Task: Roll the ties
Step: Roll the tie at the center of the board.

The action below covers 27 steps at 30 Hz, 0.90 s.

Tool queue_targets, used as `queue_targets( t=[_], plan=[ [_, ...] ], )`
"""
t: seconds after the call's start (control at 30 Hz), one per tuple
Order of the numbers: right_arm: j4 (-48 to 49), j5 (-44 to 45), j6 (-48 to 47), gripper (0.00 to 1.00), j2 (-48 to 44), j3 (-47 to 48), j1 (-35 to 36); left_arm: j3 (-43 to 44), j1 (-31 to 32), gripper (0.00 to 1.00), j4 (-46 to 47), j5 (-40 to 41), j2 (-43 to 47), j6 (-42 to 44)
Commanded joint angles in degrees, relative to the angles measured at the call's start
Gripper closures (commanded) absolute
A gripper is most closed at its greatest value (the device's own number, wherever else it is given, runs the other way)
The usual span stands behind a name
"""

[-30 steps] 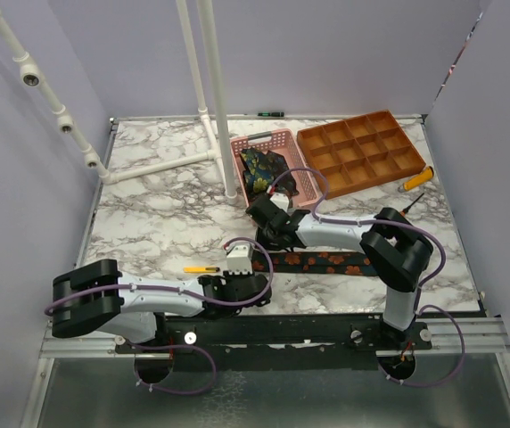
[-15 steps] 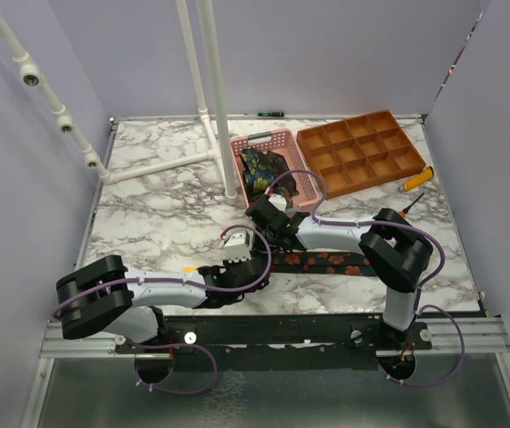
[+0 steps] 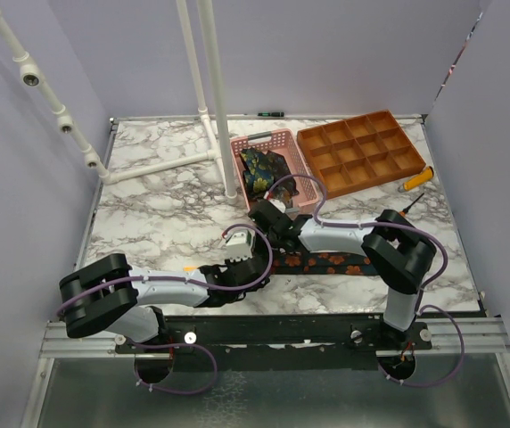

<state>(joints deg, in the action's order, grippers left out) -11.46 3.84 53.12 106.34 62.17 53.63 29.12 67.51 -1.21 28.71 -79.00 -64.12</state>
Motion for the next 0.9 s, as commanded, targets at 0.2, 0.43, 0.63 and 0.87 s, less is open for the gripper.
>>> queue_targets(
  t=[0.2,0.43,0.63,0.87],
  plan=[
    [-5.0,-8.8,0.0,1.00,0.7,-5.6,0.9,-0.5,-0.7,1.00,1.0,-0.1,-1.3,0.0],
    [-2.9,-12.6,1.8,1.00,0.9,-8.3,1.0,0.0,-0.7,1.00,1.0,0.2,-1.8,0.0],
    [-5.5,-8.4,1.6,1.00,-1.2,-8.0,1.1,-1.0,-0.7,1.00,1.0,-1.7,-1.1,0.3],
    [-12.9,-0.1,-1.6,1.00,-4.6,-0.3,-0.7,-5.4,0.0,1.00,0.9,-8.2,5.7,1.4]
  ],
)
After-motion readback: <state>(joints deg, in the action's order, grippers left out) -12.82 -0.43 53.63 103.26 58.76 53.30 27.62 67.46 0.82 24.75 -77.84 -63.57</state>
